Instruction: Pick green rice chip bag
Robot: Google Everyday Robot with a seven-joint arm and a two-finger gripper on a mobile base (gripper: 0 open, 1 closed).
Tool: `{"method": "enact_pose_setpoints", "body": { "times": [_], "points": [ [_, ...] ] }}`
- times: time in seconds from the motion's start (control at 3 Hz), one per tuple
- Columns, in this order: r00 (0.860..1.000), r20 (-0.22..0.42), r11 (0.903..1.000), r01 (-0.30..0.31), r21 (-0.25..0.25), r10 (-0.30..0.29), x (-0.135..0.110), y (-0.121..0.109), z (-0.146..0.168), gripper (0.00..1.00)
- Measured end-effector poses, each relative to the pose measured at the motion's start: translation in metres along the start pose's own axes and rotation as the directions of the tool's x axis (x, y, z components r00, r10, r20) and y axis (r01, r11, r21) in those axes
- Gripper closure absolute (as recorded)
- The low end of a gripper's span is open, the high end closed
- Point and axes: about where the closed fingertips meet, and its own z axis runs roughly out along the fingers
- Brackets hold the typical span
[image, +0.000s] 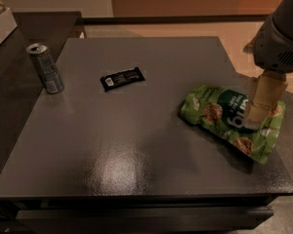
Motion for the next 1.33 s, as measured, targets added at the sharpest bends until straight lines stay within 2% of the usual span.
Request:
{"method": "enact_pose_setpoints", "body": {
  "times": [0.33,0.67,1.33],
  "points": [
    [1.0,-0.02,0.9999,-0.016,-0.005,0.016,0.003,-0.003,0.017,0.0],
    [0.999,-0.03,0.998,-0.047,-0.043,0.046,0.005,-0.002,0.034,0.0],
    [0.994,-0.05,0.9869,-0.102,-0.125,0.096,0.012,0.009,0.063,0.0]
  ]
}}
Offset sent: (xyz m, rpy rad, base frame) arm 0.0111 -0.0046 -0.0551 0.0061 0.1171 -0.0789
